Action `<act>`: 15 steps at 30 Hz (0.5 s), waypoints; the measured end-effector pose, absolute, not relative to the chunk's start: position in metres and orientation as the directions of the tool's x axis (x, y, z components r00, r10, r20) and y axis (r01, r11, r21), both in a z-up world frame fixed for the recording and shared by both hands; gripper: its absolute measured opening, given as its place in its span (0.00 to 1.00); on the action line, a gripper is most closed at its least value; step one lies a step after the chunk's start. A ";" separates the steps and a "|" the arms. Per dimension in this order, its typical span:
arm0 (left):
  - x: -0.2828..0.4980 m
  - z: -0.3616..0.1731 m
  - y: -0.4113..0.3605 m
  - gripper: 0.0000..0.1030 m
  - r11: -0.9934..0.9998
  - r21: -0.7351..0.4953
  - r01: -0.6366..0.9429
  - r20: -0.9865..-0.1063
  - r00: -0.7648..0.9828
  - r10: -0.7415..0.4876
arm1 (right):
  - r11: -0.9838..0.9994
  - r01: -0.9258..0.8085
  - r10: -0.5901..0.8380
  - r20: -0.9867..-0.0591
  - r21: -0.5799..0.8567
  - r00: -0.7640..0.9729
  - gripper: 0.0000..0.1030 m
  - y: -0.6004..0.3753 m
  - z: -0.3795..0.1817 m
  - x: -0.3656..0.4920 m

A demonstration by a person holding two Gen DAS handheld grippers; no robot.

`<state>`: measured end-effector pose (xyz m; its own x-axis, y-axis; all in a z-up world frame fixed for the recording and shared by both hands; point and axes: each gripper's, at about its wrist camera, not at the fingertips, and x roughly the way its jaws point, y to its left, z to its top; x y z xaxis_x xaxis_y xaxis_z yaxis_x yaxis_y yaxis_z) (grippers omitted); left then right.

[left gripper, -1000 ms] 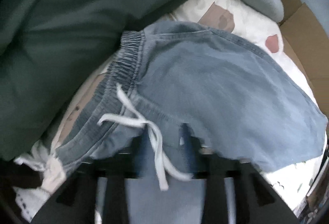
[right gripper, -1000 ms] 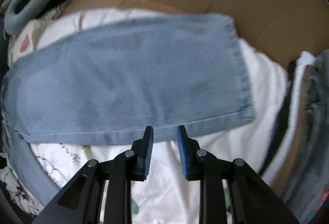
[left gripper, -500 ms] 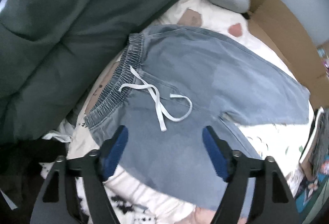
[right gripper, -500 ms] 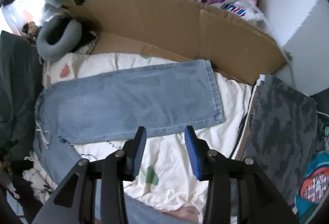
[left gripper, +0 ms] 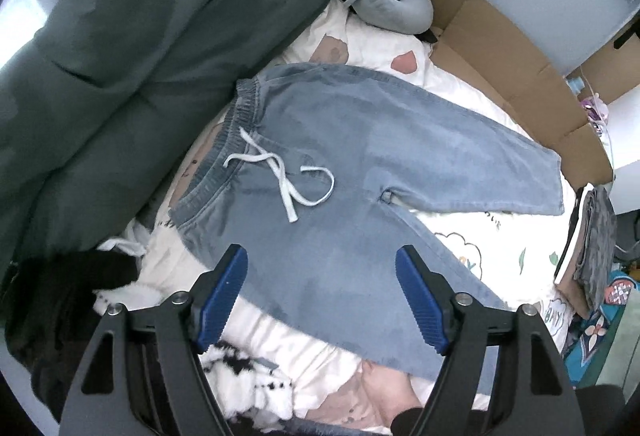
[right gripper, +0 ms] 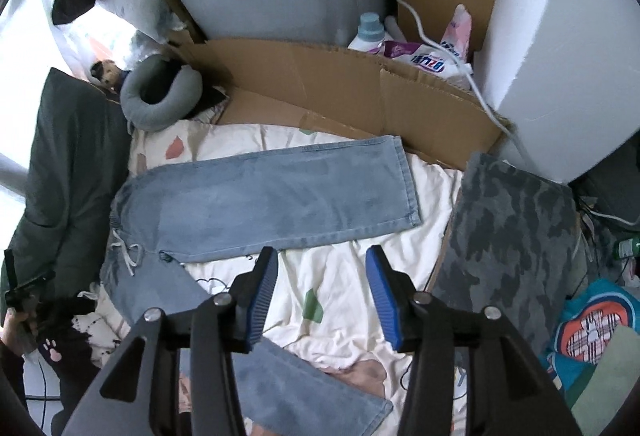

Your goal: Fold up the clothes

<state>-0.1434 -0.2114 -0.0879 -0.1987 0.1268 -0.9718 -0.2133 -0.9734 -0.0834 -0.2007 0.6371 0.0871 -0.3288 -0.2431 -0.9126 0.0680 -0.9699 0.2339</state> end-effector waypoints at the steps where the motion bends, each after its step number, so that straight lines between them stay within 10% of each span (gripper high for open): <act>1: -0.143 -0.086 -0.214 0.75 -0.974 -0.080 -0.214 -0.972 -0.200 0.124 | -0.969 0.064 -0.248 -0.910 0.240 -0.333 0.42 0.641 0.092 -0.194; 15: -0.107 -0.037 -0.199 0.76 -0.950 -0.068 -0.304 -0.958 -0.245 0.147 | -0.955 0.021 -0.278 -0.862 0.297 -0.424 0.57 0.684 0.137 -0.120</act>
<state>-0.1069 -0.1993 -0.0374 -0.2449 0.1474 -0.9583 -0.3041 -0.9502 -0.0684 -0.1203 0.6843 0.1369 -0.4242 -0.2778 -0.8619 0.0213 -0.9546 0.2972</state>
